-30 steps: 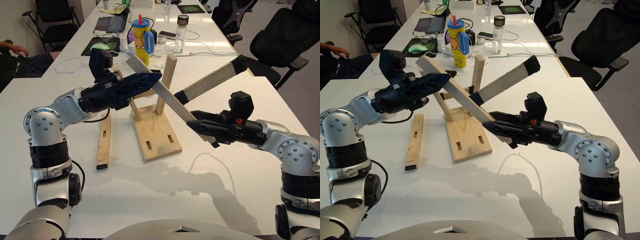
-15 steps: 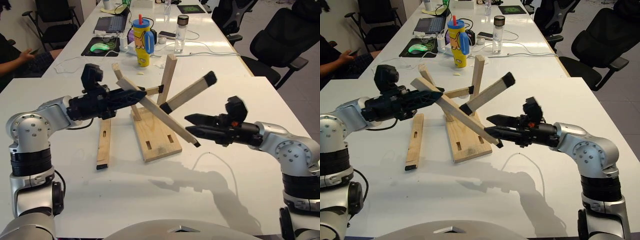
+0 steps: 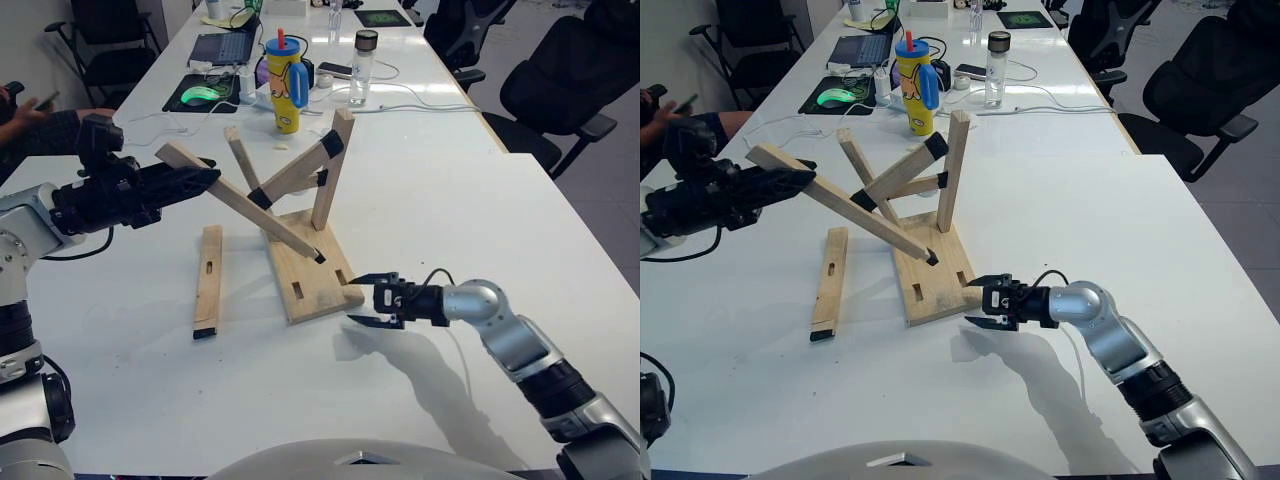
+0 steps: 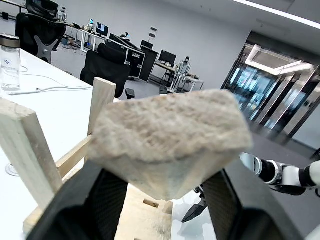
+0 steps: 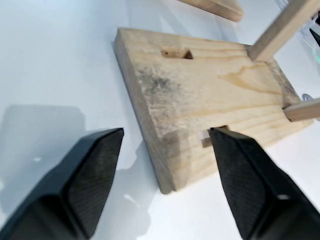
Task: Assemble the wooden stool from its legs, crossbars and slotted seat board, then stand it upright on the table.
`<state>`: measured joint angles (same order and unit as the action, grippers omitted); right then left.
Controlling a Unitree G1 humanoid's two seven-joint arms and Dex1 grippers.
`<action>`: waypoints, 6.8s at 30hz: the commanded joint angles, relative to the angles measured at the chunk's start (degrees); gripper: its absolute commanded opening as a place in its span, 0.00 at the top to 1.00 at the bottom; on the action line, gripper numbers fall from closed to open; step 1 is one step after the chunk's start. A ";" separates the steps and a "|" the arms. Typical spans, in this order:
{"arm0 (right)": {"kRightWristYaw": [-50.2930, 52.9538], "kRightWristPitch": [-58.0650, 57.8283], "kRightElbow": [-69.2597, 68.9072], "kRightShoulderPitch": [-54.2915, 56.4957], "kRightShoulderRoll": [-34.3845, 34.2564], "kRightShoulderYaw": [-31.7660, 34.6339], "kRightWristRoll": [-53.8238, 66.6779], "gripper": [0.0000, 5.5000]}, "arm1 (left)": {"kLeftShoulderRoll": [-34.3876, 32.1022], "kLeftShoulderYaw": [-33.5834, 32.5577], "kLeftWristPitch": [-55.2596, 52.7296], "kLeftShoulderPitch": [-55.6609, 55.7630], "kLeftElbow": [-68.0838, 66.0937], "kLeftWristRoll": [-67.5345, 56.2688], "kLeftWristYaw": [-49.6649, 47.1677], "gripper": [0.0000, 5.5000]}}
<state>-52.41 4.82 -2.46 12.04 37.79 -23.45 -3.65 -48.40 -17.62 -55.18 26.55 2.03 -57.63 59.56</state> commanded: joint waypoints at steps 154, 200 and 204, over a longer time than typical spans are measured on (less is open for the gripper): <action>13.49 -27.90 -15.11 -11.58 -19.00 10.32 10.60 0.42 | 21.95 -11.04 28.19 -0.30 4.03 33.49 -45.54 0.63; 6.65 -70.71 -7.72 0.14 1.35 47.77 98.05 0.14 | 17.43 21.66 -3.25 -12.47 29.00 -14.56 -23.13 0.63; 6.57 -70.17 -8.38 -0.27 1.17 46.20 96.81 0.26 | 17.30 21.60 -3.68 -11.81 28.96 -15.31 -23.01 0.63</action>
<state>-46.18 -65.70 -9.74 11.53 38.45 23.54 93.47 -30.45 3.84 -58.45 13.69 30.71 -72.89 36.23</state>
